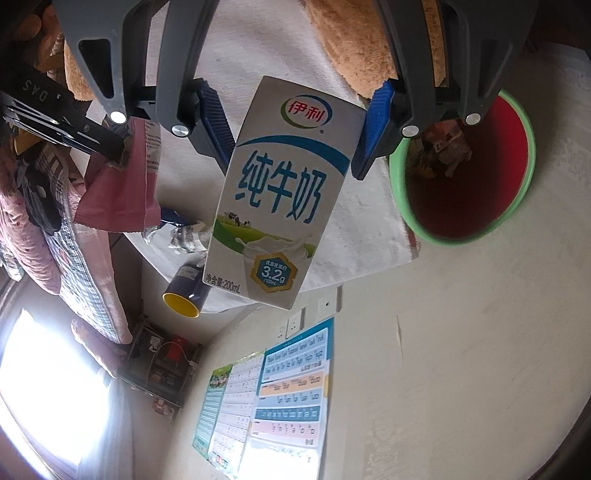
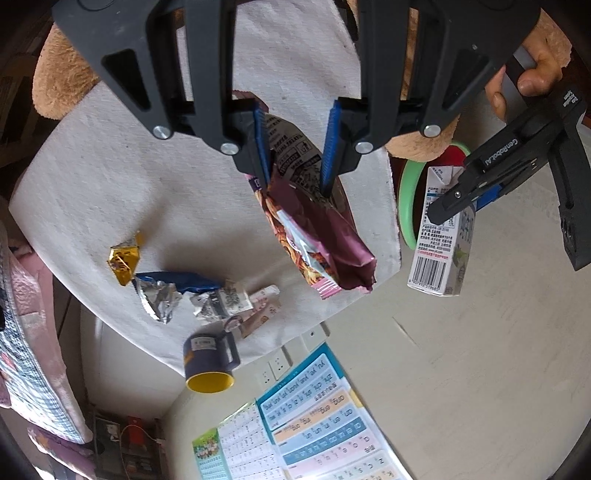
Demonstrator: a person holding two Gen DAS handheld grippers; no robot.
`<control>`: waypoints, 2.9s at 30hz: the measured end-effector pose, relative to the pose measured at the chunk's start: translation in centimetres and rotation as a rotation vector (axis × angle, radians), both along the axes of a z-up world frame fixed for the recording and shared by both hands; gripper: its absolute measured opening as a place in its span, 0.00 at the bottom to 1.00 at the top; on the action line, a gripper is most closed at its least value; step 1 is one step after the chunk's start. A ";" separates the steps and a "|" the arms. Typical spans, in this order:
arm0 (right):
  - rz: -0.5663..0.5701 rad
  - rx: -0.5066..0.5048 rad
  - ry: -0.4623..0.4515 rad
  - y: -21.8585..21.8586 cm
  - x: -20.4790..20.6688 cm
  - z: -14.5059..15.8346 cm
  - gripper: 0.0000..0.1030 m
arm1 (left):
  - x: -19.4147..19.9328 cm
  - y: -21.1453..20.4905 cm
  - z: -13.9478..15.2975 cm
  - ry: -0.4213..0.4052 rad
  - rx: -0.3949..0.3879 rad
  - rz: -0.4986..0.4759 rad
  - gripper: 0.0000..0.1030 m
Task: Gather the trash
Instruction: 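Carry the milk carton and pink bag over the red bucket and release both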
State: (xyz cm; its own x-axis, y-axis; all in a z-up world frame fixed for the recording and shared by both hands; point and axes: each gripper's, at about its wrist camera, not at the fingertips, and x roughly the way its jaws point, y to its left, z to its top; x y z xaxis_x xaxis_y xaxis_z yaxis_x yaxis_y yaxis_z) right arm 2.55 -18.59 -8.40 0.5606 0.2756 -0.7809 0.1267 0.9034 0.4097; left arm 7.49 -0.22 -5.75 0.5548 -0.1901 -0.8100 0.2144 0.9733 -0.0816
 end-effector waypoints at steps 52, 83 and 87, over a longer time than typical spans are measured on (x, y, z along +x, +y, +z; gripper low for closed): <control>0.300 -0.051 0.047 15.4 7.1 -0.6 0.25 | 0.9 15.8 -3.6 0.054 -0.008 0.332 0.58; 0.395 -0.006 0.042 21.7 11.9 -1.2 0.27 | 2.2 20.3 -5.8 0.106 0.008 0.426 0.58; 0.401 -0.009 0.050 21.9 12.2 -1.5 0.27 | 2.5 20.6 -6.3 0.116 0.004 0.430 0.58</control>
